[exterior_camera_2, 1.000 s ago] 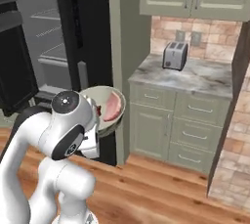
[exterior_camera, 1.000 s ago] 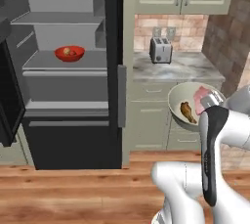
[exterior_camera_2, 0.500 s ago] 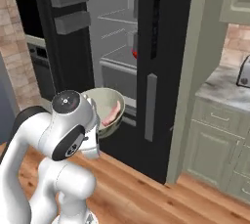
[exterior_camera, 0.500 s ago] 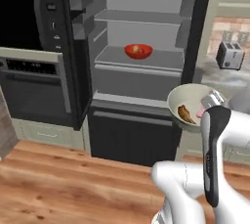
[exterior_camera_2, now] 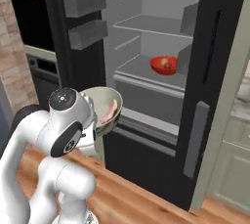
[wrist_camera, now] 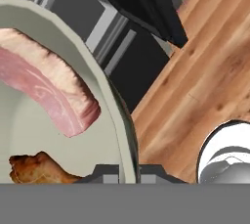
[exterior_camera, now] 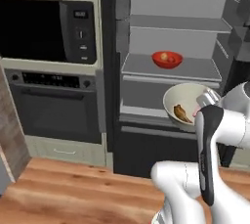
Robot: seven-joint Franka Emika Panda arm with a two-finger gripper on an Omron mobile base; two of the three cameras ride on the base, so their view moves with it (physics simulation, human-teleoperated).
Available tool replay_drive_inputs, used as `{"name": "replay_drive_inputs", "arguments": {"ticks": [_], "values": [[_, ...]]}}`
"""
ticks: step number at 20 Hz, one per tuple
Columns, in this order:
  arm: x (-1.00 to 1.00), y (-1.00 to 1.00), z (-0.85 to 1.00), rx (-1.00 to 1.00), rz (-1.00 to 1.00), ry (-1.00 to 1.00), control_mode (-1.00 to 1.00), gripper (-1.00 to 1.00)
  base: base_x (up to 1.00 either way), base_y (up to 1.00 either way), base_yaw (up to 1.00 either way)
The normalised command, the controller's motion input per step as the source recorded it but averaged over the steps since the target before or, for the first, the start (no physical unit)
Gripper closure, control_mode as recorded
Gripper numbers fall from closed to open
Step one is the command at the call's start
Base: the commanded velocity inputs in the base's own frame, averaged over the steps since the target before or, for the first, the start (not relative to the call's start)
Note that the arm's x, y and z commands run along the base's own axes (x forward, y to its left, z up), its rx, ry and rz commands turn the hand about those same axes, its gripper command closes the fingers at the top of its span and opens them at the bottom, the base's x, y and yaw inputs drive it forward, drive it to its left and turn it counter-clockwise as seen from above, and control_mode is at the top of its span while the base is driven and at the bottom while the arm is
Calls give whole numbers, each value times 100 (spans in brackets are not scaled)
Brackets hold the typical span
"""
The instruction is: Place the bowl with the onion and bell pepper on the second highest shelf of the fridge. Place the bowl with the steak and chicken drumstick on the top shelf of the fridge.
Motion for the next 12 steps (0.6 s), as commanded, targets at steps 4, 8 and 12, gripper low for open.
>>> {"name": "replay_drive_inputs", "arguments": {"ticks": [4,8,12], "values": [[0,0,0,0,0,0,100,100,100,38,-39],[0,0,0,0,0,0,100,100,91,24,-29],[0,0,0,0,0,0,100,100,59,-1,-25]]}}
